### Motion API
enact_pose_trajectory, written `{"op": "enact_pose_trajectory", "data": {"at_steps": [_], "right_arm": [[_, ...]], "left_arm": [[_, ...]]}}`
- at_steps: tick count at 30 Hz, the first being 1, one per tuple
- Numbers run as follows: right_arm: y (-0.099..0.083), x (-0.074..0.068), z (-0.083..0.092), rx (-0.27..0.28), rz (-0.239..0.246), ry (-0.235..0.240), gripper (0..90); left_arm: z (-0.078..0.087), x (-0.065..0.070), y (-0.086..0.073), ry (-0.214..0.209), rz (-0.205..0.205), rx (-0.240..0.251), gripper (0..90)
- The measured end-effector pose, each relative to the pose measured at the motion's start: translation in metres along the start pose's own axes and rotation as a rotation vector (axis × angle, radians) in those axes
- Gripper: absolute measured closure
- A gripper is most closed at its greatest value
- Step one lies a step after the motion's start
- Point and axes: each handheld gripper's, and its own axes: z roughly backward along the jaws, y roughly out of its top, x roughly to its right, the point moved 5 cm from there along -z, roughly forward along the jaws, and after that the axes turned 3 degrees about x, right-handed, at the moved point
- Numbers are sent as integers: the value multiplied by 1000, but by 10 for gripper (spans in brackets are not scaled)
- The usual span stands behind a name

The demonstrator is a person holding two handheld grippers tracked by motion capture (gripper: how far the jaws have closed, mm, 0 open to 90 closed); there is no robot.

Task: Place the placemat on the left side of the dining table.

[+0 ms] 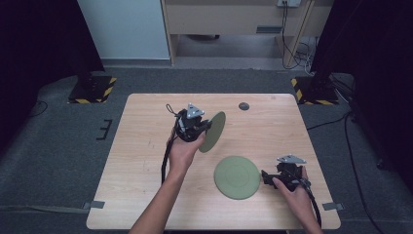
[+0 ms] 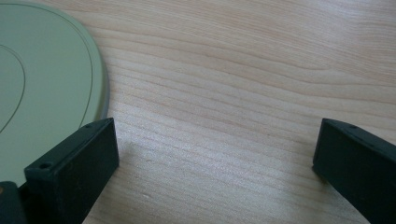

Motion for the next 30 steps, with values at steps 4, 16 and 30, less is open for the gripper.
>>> {"op": "enact_pose_trajectory", "data": {"at_steps": [4, 16, 30], "right_arm": [[0, 0, 0, 0, 0, 0, 5], [0, 0, 0, 0, 0, 0, 5], [0, 0, 0, 0, -2, 0, 5]], "left_arm": [[3, -3, -2, 5, 3, 2, 854], [13, -19, -10, 35, 9, -3, 854], [22, -33, -14, 52, 39, 8, 854]]}}
